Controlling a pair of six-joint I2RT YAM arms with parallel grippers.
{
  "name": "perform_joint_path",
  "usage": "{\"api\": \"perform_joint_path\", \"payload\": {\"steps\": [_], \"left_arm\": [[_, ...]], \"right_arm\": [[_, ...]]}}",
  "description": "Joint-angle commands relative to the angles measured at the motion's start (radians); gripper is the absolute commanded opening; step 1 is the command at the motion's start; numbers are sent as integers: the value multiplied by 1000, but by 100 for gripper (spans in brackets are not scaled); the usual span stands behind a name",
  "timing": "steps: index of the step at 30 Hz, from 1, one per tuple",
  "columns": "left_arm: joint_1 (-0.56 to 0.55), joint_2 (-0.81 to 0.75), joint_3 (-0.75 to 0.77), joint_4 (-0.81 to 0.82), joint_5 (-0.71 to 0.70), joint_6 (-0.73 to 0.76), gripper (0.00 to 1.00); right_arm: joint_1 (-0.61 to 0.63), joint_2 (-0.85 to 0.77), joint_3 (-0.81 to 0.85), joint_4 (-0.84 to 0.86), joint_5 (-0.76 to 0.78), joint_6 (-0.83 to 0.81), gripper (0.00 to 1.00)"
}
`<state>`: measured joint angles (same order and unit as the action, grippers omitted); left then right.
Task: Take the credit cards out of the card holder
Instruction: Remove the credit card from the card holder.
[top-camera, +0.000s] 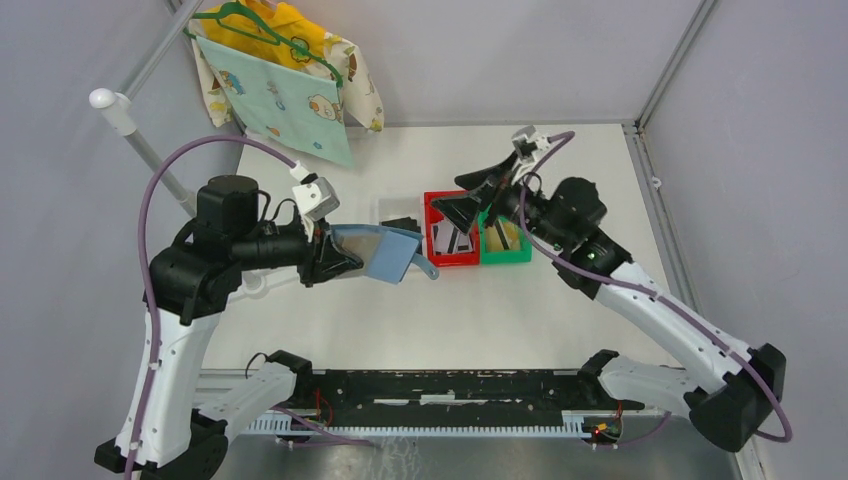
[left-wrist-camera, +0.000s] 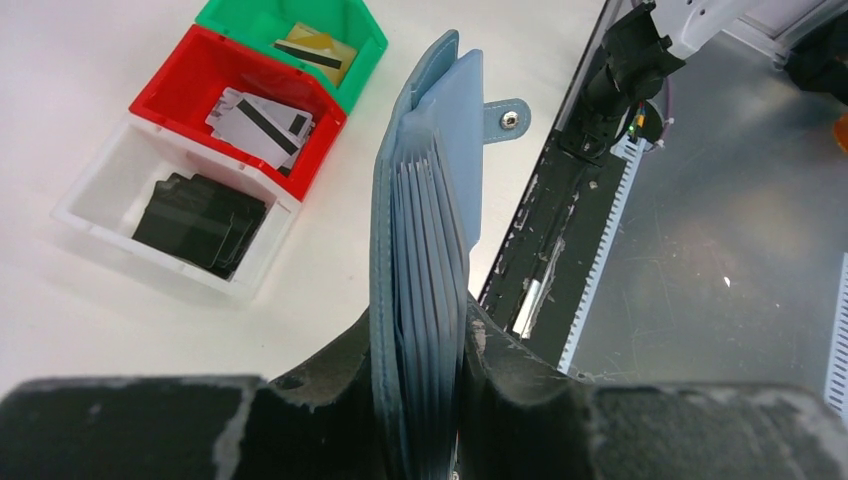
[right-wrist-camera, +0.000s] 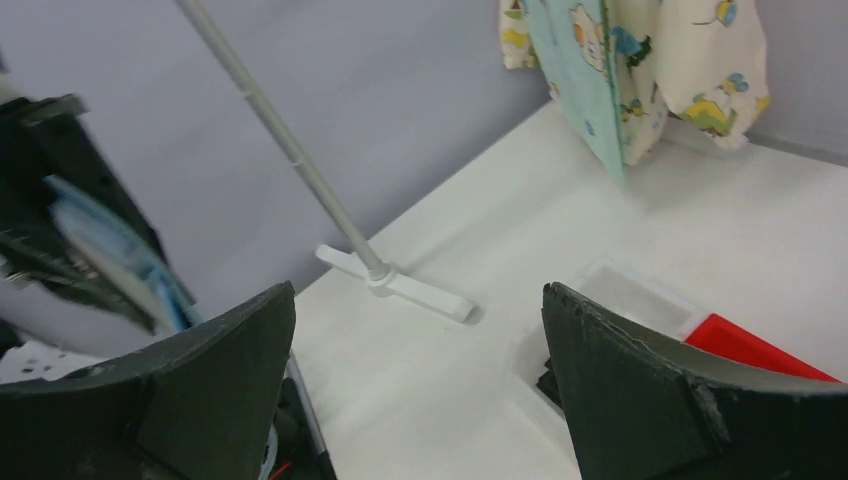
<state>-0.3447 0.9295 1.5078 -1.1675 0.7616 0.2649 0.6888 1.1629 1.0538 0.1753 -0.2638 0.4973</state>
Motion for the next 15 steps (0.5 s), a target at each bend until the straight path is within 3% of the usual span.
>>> {"api": "perform_joint_path", "payload": {"steps": [1,5,15], "left_arm": [[-1,16,-12,65,72,-50,2],[-1,49,-7,8,139,-25,2],[-2,79,22,-45,245,-12,2]], "right_arm": [[-18,-78,-157,286,-228,173,98],[3,-82,-213,482,-344,314,98],[180,-6,-180,479,-365,268,98]]}}
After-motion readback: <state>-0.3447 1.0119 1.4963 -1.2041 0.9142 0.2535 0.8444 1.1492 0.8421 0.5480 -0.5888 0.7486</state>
